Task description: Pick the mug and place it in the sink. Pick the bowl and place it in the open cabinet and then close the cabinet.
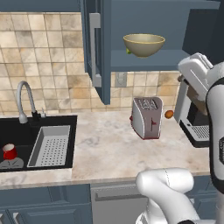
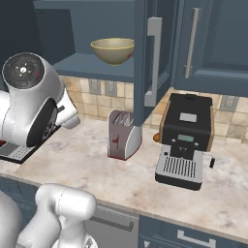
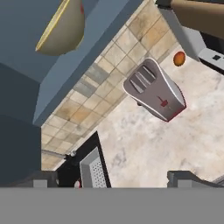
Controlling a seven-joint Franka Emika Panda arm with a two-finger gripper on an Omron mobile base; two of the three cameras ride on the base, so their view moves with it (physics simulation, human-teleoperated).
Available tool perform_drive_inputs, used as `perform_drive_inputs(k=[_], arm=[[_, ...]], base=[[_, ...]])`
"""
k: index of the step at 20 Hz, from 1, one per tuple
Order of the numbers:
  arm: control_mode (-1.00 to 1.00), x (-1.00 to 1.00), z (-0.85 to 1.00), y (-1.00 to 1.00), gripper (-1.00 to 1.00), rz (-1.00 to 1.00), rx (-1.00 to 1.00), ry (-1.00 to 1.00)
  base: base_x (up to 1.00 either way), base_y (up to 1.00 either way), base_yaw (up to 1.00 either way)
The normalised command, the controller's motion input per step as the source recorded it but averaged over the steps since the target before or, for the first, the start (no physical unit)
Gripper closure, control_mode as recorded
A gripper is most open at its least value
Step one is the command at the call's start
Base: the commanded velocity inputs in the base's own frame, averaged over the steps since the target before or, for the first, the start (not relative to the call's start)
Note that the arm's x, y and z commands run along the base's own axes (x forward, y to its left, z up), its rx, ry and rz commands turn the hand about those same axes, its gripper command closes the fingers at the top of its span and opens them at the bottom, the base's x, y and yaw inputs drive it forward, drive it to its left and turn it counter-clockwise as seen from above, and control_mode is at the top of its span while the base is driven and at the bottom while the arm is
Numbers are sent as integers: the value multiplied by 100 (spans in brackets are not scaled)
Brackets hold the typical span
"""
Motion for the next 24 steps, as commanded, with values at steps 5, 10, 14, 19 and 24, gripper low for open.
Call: perform_drive_inputs(k=[5,10,14,19,24], arm=[[-100,-45,1,8,-100,0,-9,-26],[-100,-28,19,23,-100,0,-9,-12],[-100,-26,34,27,-100,0,-11,-8],[-100,-26,47,19,-100,0,-10,-2],[-100,-29,52,12,-100,0,-10,0]], base=[[0,0,0],[0,0,0],[0,0,0],[0,0,0],[0,0,0]])
